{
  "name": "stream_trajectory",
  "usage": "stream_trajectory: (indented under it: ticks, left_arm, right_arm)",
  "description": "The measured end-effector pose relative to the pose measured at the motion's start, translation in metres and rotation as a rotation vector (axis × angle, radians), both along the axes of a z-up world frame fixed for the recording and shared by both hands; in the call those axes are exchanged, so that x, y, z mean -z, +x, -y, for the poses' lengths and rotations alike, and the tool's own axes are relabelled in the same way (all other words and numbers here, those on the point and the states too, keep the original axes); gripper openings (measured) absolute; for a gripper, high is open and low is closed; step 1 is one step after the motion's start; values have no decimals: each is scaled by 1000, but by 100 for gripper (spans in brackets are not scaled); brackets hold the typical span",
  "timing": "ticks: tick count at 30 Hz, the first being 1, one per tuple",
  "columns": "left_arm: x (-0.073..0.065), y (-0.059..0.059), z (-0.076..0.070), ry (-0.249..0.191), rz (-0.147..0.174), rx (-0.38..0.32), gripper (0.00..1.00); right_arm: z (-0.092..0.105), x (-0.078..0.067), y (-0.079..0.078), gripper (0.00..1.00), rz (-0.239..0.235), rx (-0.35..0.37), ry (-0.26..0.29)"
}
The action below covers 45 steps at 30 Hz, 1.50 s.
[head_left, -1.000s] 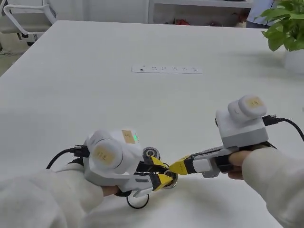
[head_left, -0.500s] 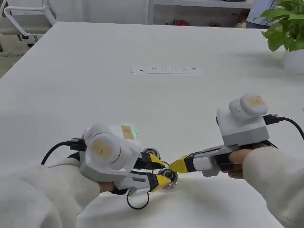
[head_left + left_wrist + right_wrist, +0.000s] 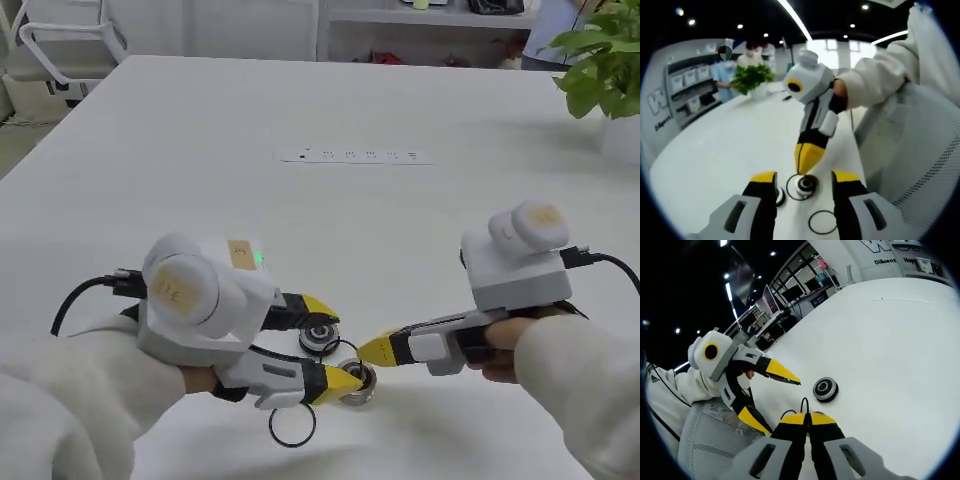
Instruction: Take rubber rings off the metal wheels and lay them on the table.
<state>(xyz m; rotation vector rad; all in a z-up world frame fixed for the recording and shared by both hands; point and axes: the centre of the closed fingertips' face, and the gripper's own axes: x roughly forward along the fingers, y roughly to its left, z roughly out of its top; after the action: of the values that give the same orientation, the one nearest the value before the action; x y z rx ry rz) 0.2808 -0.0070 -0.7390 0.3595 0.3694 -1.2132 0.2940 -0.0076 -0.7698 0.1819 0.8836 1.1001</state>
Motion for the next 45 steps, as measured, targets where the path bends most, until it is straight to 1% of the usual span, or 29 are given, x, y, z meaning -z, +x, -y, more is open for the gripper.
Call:
stream_trajectory:
  ticks: [1, 3, 7, 10, 13, 18, 22, 28, 30, 32, 34, 38, 41, 45]
  left_arm:
    - [-2, 0, 0, -2, 4, -1, 51]
    - [-5, -1, -2, -6, 12, -1, 55]
    - [-11, -5, -5, -20, 20, -7, 57]
    - [-15, -6, -7, -23, 30, -14, 60]
    - [-19, -7, -11, -35, 40, -29, 64]
    - [-22, -9, -17, -36, 51, -37, 65]
    - [-24, -11, -20, -30, 62, -44, 67]
    - [-24, -21, -25, -30, 58, -41, 69]
    - [-23, -25, -26, -30, 52, -36, 71]
    - [-22, -27, -27, -25, 53, -36, 74]
    - [-23, -27, -29, -23, 56, -39, 75]
    - [-26, -28, -33, -39, 52, -53, 77]
    - [-27, -28, -38, -40, 57, -67, 78]
    - [-25, -30, -45, -46, 50, -81, 78]
  right_arm:
    - [0, -1, 0, 0, 0, 2, 3]
    - [0, -3, 1, 0, 1, 5, 9]
    - [-1, -7, 2, 0, 5, 9, 21]
    - [-2, -10, 2, 0, 7, 10, 30]
    - [-3, -12, 2, 0, 10, 10, 34]
    - [-4, -14, 1, 0, 11, 7, 40]
    - [-6, -16, 1, 0, 13, 2, 48]
    - [-10, -19, -2, 0, 15, -7, 58]
    - [-11, -19, -4, 0, 15, -12, 57]
    - [-11, -19, -5, 0, 14, -15, 59]
    - [-12, -20, -5, 0, 12, -19, 61]
    - [-15, -20, -9, 0, 2, -27, 67]
    - [-17, -20, -13, 0, 0, -37, 69]
    - [-19, -20, -16, 0, -5, -49, 69]
